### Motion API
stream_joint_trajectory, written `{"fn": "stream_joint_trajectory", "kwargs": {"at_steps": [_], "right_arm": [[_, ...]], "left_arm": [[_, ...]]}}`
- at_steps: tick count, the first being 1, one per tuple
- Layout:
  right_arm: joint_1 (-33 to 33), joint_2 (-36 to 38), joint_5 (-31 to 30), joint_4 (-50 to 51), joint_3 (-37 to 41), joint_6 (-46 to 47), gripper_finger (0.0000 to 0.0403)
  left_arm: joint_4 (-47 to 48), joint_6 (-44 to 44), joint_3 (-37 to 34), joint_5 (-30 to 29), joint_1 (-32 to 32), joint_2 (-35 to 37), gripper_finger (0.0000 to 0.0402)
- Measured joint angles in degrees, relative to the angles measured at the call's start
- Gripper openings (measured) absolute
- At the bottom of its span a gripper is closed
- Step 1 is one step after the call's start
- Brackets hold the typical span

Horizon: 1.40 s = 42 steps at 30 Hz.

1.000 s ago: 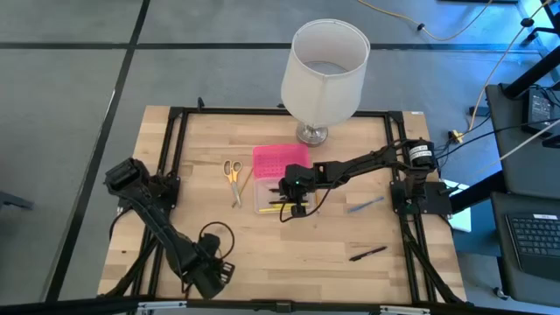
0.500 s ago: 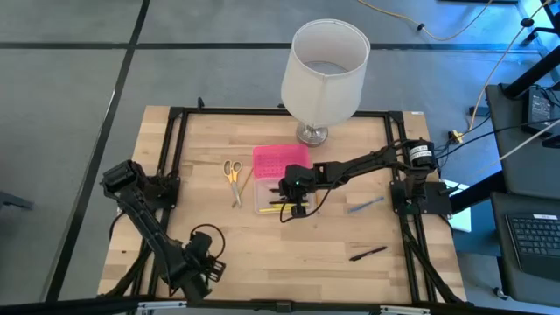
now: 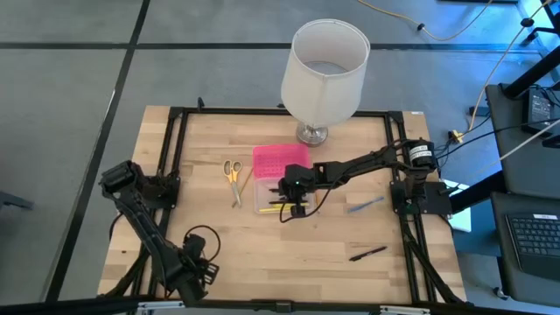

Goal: Pick & place school supplies into a supply box
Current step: Put the black pen into the supply box

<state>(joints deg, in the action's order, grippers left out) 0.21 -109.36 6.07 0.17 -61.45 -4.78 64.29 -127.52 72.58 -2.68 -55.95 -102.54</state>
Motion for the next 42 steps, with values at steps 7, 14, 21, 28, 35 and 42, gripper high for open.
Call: {"fn": "stream_joint_trajectory", "kwargs": {"at_steps": [7,14,21,28,35,42], "right_arm": [[0.0,0.0,0.0,-2.5,0.0,1.3,0.0073],[0.0,0.0,0.0,-2.1,0.0,1.7,0.0073],[0.0,0.0,0.0,-2.1,0.0,3.1,0.0073],[0.0,0.0,0.0,-2.0,0.0,3.2,0.0073],[0.0,0.5,-0.2,-2.0,-0.1,4.6,0.0073],[0.0,2.2,-0.3,4.0,-3.9,6.3,0.0073]], "left_arm": [[-0.6,-1.8,-0.7,0.9,-1.1,0.0,0.0175],[-13.1,-3.1,-9.3,2.9,-1.0,-0.1,0.0173],[-19.4,-2.9,-13.5,2.5,-0.9,0.2,0.017],[-21.2,-1.4,-15.8,3.4,-0.8,0.4,0.0147],[-21.2,2.8,-16.4,3.3,-0.5,0.4,0.0099],[-20.8,8.8,-16.4,0.8,-0.6,0.3,0.0058]]}}
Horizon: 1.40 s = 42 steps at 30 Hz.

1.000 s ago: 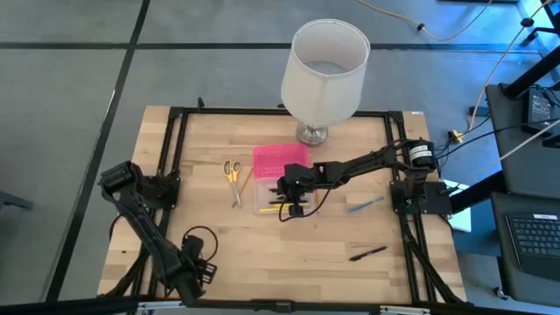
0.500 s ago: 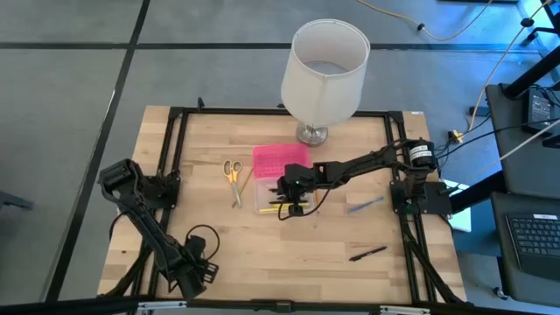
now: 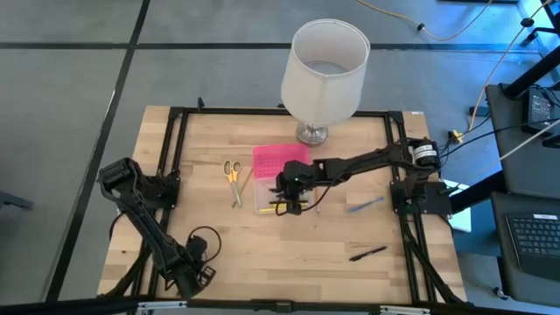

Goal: Pick & place school supplies into a supply box
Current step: Put the black pen into the supply box

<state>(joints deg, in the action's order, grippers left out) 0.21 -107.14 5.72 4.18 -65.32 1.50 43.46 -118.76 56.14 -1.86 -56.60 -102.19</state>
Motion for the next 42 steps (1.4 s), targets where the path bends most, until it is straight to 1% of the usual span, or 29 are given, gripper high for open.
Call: {"fn": "stream_joint_trajectory", "kwargs": {"at_steps": [6,9,13,16,20,22,23,25,27,30,32,34,36,38,42], "right_arm": [[0.0,1.9,0.8,6.8,-5.6,0.8,0.0073],[0.0,3.6,4.1,7.5,-7.8,3.1,0.0073],[0.0,6.7,9.4,7.3,-10.0,2.8,0.0073],[-0.1,8.9,10.9,9.1,-11.2,2.8,0.0073],[-0.1,12.2,11.0,14.0,-11.7,3.6,0.0073],[-0.3,14.1,11.4,14.7,-11.5,4.4,0.0073],[-0.5,15.2,12.6,14.4,-11.0,4.2,0.0073],[-1.3,17.8,14.1,12.7,-9.1,2.9,0.0073],[-2.1,20.6,14.5,11.3,-5.7,2.9,0.0073],[-2.7,24.8,14.6,5.5,2.5,7.5,0.0073],[-2.9,28.2,14.3,0.0,8.2,10.6,0.0073],[-3.8,31.5,14.3,-3.6,13.3,12.9,0.0073],[-5.0,34.3,13.8,-3.6,17.1,15.9,0.0073],[-6.4,37.1,11.9,-2.5,19.9,19.3,0.0073],[-9.1,41.3,8.3,0.6,22.9,26.0,0.0073]], "left_arm": [[0.3,3.5,0.2,-0.6,0.1,0.4,0.0038],[0.9,3.6,-0.1,-2.9,0.5,2.0,0.0035],[2.4,3.6,-0.4,-14.8,1.2,5.0,0.0036],[2.6,6.4,-0.2,-24.1,2.3,8.1,0.0036],[2.4,16.2,-0.1,-35.4,6.1,13.6,0.0035],[2.5,23.9,-0.1,-38.0,8.7,16.2,0.0037],[2.4,27.9,-0.1,-38.6,10.5,17.6,0.0038],[2.3,35.8,-0.1,-38.6,14.7,20.3,0.0038],[1.9,43.5,-0.1,-36.9,19.8,22.6,0.0037],[-0.1,54.7,-0.1,-32.5,27.4,25.2,0.0036],[-3.6,63.3,0.0,-28.7,32.7,26.2,0.0037],[-8.7,72.8,0.0,-23.5,37.5,26.5,0.0038],[-14.7,81.3,0.0,-18.0,41.8,26.5,0.0038],[-20.5,87.8,0.1,-12.9,45.8,25.9,0.0035],[-27.3,95.6,0.1,-5.8,52.8,24.9,0.0034]]}}
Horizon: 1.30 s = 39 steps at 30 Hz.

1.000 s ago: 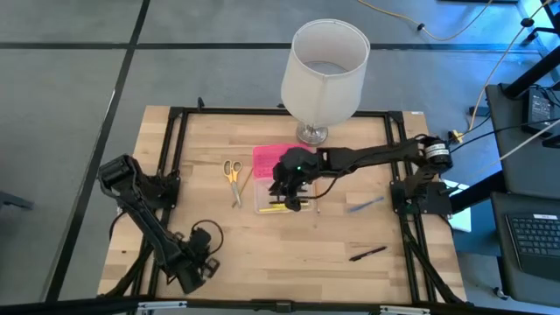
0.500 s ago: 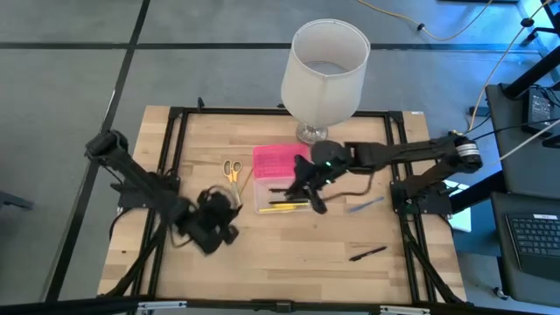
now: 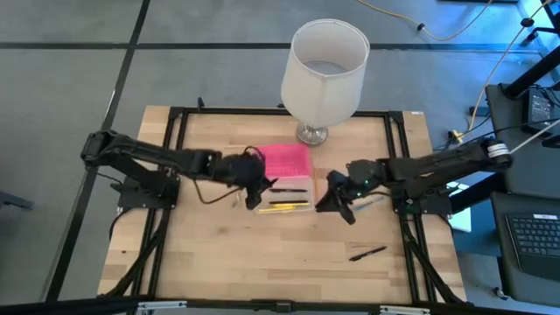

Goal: Pick & place school supplies into a supply box
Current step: Put the black pen into the supply box

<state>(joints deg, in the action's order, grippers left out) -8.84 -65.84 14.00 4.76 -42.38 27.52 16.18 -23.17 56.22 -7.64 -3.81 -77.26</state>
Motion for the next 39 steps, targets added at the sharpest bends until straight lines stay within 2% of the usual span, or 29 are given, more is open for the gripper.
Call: {"fn": "stream_joint_trajectory", "kwargs": {"at_steps": [4,9,14,17,24,27,39], "right_arm": [[-2.8,2.3,-4.7,3.9,0.6,4.1,0.0073],[-5.0,2.7,-9.7,5.9,0.7,7.5,0.0073],[-6.6,2.8,-10.1,10.8,0.7,11.5,0.0073],[-7.5,2.7,-11.9,16.2,0.7,13.8,0.0073],[-8.5,2.7,-14.0,24.9,0.7,18.1,0.0073],[-8.5,2.7,-14.0,25.1,0.7,18.3,0.0073],[-8.6,2.7,-14.4,27.0,0.7,18.7,0.0073]], "left_arm": [[-0.7,5.0,1.7,4.6,5.3,-1.9,0.0034],[3.4,11.7,9.7,9.1,8.5,-8.7,0.0034],[14.3,17.9,18.1,9.0,9.4,-17.4,0.0034],[17.0,19.5,21.3,9.0,9.5,-22.2,0.0035],[17.4,20.5,24.3,10.3,9.0,-30.4,0.0036],[17.0,20.1,25.2,13.0,8.5,-32.9,0.0036],[15.6,19.9,27.0,12.2,6.9,-39.3,0.0038]]}}
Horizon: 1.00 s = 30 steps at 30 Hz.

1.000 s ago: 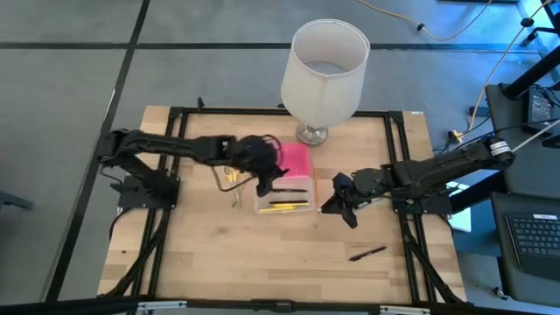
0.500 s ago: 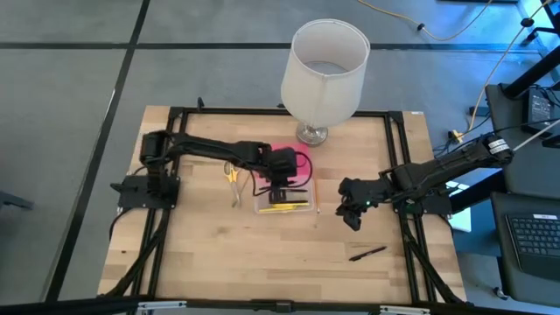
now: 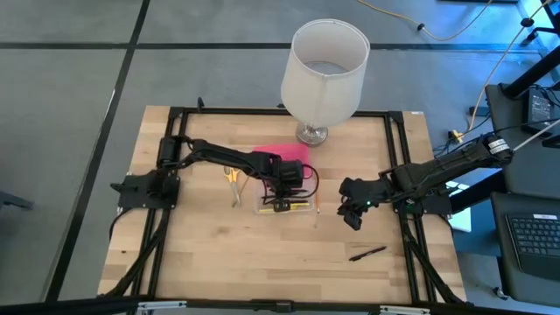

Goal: Pick & place school supplies into a supply box
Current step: Put the black pen into the supply box

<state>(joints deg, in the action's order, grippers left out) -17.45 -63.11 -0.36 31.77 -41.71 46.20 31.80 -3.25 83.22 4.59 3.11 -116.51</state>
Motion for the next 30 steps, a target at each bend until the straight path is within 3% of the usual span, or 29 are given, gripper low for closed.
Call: {"fn": "stream_joint_trajectory", "kwargs": {"at_steps": [11,30], "right_arm": [[-2.1,-0.2,-0.9,17.8,0.0,1.5,0.0073],[-2.3,-0.2,-1.5,18.2,0.0,1.5,0.0073]], "left_arm": [[-1.5,0.0,-0.1,-0.6,0.0,-1.1,0.0044],[-2.0,-1.1,-0.1,0.0,0.0,-1.9,0.0045]]}}
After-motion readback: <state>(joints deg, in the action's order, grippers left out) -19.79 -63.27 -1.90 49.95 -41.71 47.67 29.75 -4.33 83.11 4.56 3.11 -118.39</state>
